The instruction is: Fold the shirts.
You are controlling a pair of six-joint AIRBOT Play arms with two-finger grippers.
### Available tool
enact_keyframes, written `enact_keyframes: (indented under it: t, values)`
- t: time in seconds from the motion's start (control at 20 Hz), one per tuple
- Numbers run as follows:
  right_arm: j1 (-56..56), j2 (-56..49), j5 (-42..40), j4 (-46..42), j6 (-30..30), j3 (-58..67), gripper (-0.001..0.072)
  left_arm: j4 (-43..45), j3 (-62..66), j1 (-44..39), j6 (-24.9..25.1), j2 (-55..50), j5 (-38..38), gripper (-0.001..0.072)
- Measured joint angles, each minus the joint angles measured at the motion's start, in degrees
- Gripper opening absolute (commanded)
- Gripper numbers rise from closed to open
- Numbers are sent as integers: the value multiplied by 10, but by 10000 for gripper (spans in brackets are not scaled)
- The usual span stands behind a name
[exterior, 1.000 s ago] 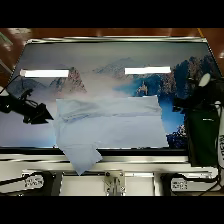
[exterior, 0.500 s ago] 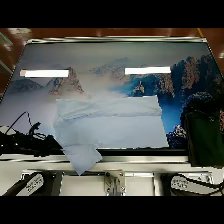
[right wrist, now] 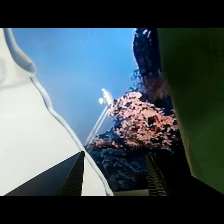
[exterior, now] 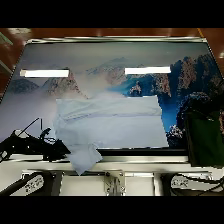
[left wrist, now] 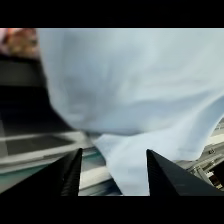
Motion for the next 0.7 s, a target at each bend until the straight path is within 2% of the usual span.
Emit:
enact_keyframes:
  t: [0.05, 0.1, 0.15, 0.2, 0.25, 0.35, 0.45, 0.7]
  values:
    - [0, -2, -2, 0, 0, 0, 521, -5, -1, -8, -1, -4, 8, 371]
    - [0, -4, -5, 0, 0, -1, 529, -8, -1, -17, -3, -8, 17, 292]
    - [0, -5, -5, 0, 0, -2, 642, -13, -2, -24, -6, -10, 30, 192]
    - [0, -6, -5, 0, -1, -6, 669, -16, -2, -31, -9, -12, 40, 99]
    - [0, -6, -3, 0, -4, -12, 669, -18, -2, -37, -10, -13, 49, 42]
    - [0, -7, 12, 0, -15, -40, 667, -24, -2, -43, -11, -14, 52, 36]
    - [0, -7, 28, 4, -36, -86, 596, -26, -2, -46, -5, -15, 51, 36]
    - [0, -7, 35, 52, -86, -205, 598, -26, 0, -49, 16, 2, 30, 36]
